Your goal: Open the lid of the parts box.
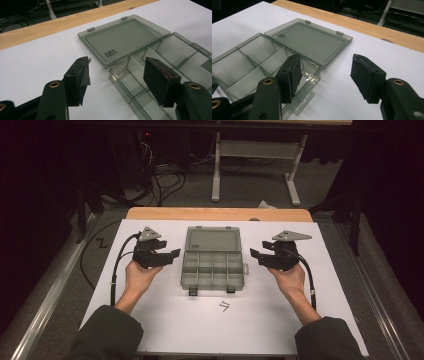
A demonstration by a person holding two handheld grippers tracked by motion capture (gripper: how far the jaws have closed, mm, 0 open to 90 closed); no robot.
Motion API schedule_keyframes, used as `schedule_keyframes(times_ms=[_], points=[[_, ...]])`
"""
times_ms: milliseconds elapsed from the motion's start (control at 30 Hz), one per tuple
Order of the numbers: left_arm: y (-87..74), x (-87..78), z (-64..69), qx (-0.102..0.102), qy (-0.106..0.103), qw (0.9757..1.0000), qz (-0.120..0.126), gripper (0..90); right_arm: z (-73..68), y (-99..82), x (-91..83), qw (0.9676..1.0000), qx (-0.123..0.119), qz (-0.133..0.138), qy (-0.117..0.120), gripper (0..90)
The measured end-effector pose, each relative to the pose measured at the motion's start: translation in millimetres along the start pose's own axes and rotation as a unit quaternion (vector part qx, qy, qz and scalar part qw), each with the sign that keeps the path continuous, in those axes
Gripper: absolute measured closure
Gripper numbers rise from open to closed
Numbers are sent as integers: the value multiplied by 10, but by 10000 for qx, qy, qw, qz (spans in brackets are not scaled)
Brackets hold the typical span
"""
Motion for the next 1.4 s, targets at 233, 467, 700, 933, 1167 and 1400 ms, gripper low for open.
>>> schedule_keyframes(times_ms=[233, 467, 700, 933, 1167, 1400], points=[[-62, -114, 29, 88, -43, 9999, 56, 362, -66, -40, -148, 9999, -105, 128, 25, 401], [-112, -257, 97, 169, -226, 9995, 171, 359, -95, -93, -280, 9994, -128, 305, 39, 394], [-178, -339, 134, 213, -318, 9989, 288, 356, -129, -143, -391, 9989, -162, 430, -12, 363], [-270, -407, 97, 125, -361, 9986, 354, 358, -172, -201, -511, 9984, -132, 548, 28, 345], [-376, -467, 75, 48, -437, 9981, 439, 363, -238, -315, -622, 9981, -67, 618, 26, 328], [-443, -523, 86, 8, -494, 9975, 498, 364, -264, -445, -717, 9974, -42, 722, -65, 322]])
Point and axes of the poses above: each handheld gripper's, and its own axes: x roughly forward along the jaws, y roughly out of its top, z roughly to its right, the point moved 2 cm from there along x, roughly forward along the jaws, and after that the axes turned 15 degrees about -x, right-handed, at the moved point
